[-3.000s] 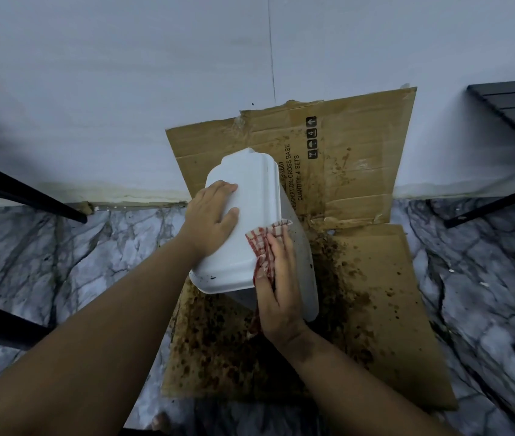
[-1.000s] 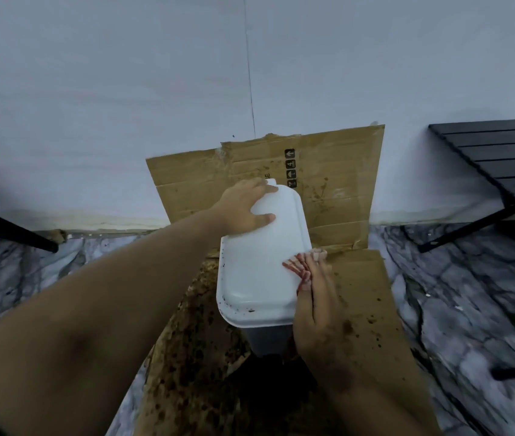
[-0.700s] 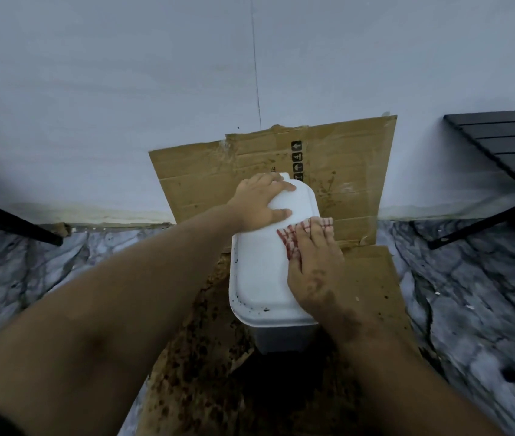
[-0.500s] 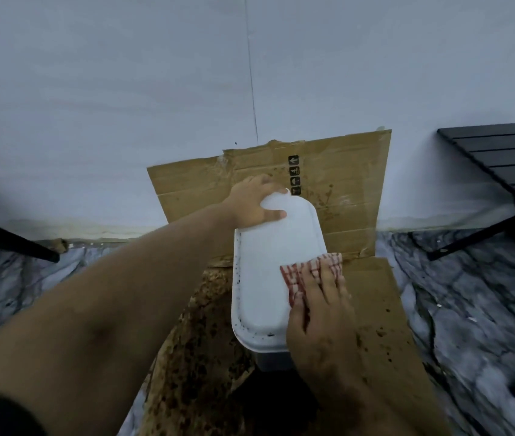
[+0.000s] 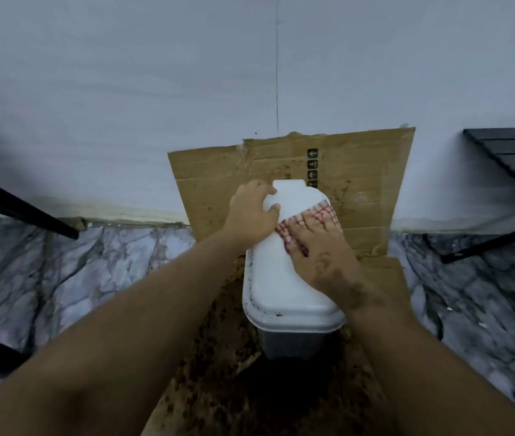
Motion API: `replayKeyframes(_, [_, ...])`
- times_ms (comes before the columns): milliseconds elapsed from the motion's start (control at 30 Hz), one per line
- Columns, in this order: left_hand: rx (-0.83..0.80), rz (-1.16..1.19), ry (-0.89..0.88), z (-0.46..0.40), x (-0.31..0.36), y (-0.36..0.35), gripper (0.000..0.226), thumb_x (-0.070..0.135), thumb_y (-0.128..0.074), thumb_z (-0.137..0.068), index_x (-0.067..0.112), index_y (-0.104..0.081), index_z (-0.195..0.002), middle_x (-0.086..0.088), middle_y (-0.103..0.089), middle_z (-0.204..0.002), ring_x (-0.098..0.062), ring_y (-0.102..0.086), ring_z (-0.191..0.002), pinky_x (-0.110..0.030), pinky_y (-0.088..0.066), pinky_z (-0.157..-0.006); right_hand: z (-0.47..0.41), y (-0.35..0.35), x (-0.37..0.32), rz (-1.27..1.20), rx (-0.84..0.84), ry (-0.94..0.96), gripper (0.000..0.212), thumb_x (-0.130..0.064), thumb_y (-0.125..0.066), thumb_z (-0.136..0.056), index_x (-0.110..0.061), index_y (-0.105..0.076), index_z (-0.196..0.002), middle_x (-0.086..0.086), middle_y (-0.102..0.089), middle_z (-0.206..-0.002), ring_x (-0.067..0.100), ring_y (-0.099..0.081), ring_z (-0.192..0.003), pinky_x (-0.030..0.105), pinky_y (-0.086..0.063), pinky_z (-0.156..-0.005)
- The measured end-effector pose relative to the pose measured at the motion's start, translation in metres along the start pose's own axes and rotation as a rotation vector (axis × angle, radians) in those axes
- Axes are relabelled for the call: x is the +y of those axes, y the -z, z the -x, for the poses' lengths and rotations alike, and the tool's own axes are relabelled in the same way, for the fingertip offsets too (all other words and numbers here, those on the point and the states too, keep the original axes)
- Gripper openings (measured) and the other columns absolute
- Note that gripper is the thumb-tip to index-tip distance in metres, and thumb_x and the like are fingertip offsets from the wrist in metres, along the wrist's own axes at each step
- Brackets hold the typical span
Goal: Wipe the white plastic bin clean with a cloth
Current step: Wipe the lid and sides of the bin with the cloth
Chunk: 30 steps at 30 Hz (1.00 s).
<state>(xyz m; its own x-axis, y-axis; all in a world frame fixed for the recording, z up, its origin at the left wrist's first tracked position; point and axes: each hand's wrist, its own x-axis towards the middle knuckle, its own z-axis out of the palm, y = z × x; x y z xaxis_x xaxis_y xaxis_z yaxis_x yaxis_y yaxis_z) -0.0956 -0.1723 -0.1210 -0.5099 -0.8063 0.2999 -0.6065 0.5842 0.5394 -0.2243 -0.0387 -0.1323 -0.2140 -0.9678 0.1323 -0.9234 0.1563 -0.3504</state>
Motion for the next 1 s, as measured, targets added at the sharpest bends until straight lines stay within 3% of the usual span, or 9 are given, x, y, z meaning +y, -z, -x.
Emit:
replayKeyframes(100, [0.082,0.065,-0.046,0.042,0.009,-0.007,0.051,0.042,-0.053,-0.081,0.008,-0.064,-0.118,-0.006,-0.06,-0.119,-0.025,-0.051,-0.111,-0.037,-0.039,-0.094,-0.013,0.002,0.009,-0.189,0.01,-0.001,0.051,-0.03,-0.05,-0.1,-0.017,-0.043,-0.148,0.008,-0.03,-0.16,0.024,-0.015,-0.152,0.031,0.005,-0.124])
replayKeyframes(233, [-0.042,-0.026,-0.158,0.06,0.018,-0.01,0.073,0.052,-0.055,-0.076,0.004,-0.056,-0.131,-0.01,-0.057,-0.129,-0.029,-0.051,-0.119,-0.038,-0.039,-0.1,0.003,0.015,0.021,-0.463,0.043,-0.063,0.057,-0.008,-0.057,-0.093,-0.013,-0.043,-0.148,-0.005,-0.024,-0.158,0.016,-0.012,-0.152,0.025,-0.01,-0.121])
replayKeyframes(400, [-0.137,0.091,-0.061,0.067,0.013,-0.003,0.078,0.044,-0.062,-0.078,0.005,-0.045,-0.144,-0.011,-0.046,-0.144,-0.026,-0.038,-0.135,-0.032,-0.026,-0.112,-0.001,0.016,0.023,-0.203,-0.154,-0.038,0.058,-0.025,-0.047,-0.1,-0.024,-0.029,-0.155,0.002,0.001,-0.167,0.024,0.01,-0.153,0.041,0.001,-0.124])
replayKeyframes(500, [-0.105,0.333,0.083,0.062,0.017,0.009,0.061,0.03,-0.068,-0.084,0.005,-0.05,-0.137,-0.006,-0.049,-0.132,-0.017,-0.045,-0.123,-0.023,-0.036,-0.102,-0.016,0.012,-0.004,-0.034,-0.218,-0.005,0.058,-0.035,-0.036,-0.101,-0.03,-0.019,-0.157,0.004,0.002,-0.167,0.029,0.011,-0.152,0.048,0.011,-0.121])
replayKeyframes(567, [-0.075,0.393,0.127,0.061,0.02,0.015,0.046,0.016,-0.069,-0.089,0.006,-0.054,-0.131,-0.007,-0.051,-0.126,-0.013,-0.046,-0.115,-0.025,-0.041,-0.099,-0.019,0.012,-0.021,-0.07,-0.221,0.01,0.06,-0.032,-0.036,-0.1,-0.03,-0.017,-0.157,0.005,-0.001,-0.167,0.028,0.007,-0.153,0.05,0.012,-0.12])
replayKeyframes(633, [-0.073,0.371,0.118,0.062,0.021,0.017,0.043,0.017,-0.069,-0.088,0.007,-0.057,-0.129,-0.009,-0.054,-0.125,-0.012,-0.046,-0.113,-0.027,-0.04,-0.1,-0.016,0.022,-0.023,-0.231,-0.166,-0.011,0.061,-0.025,-0.042,-0.098,-0.026,-0.024,-0.157,0.005,-0.014,-0.165,0.027,-0.003,-0.153,0.048,0.006,-0.122])
replayKeyframes(700, [-0.124,0.33,0.074,0.065,0.022,0.017,0.049,0.018,-0.07,-0.087,0.008,-0.056,-0.133,-0.007,-0.053,-0.13,-0.011,-0.045,-0.117,-0.026,-0.036,-0.103,-0.009,0.03,-0.006,-0.23,-0.092,-0.018,0.061,-0.029,-0.048,-0.097,-0.024,-0.029,-0.155,0.003,-0.022,-0.163,0.026,-0.009,-0.152,0.045,0.003,-0.122])
replayKeyframes(833, [-0.239,0.106,0.006,0.066,0.019,0.015,0.067,0.03,-0.07,-0.084,0.008,-0.049,-0.145,-0.008,-0.043,-0.146,-0.022,-0.038,-0.135,-0.032,-0.028,-0.114,0.006,0.024,0.022,-0.103,-0.217,-0.034,0.064,-0.044,-0.041,-0.101,-0.029,-0.015,-0.158,-0.002,0.003,-0.167,0.029,0.012,-0.152,0.047,0.004,-0.123])
replayKeyframes(1000, [-0.268,0.069,0.033,0.061,0.019,0.026,0.073,0.035,-0.061,-0.074,0.006,-0.053,-0.14,-0.01,-0.049,-0.138,-0.027,-0.045,-0.131,-0.034,-0.034,-0.112,0.014,0.01,-0.006,-0.04,-0.157,-0.103,0.065,-0.047,-0.033,-0.102,-0.024,-0.012,-0.158,0.007,0.006,-0.166,0.042,0.017,-0.149,0.054,0.002,-0.122])
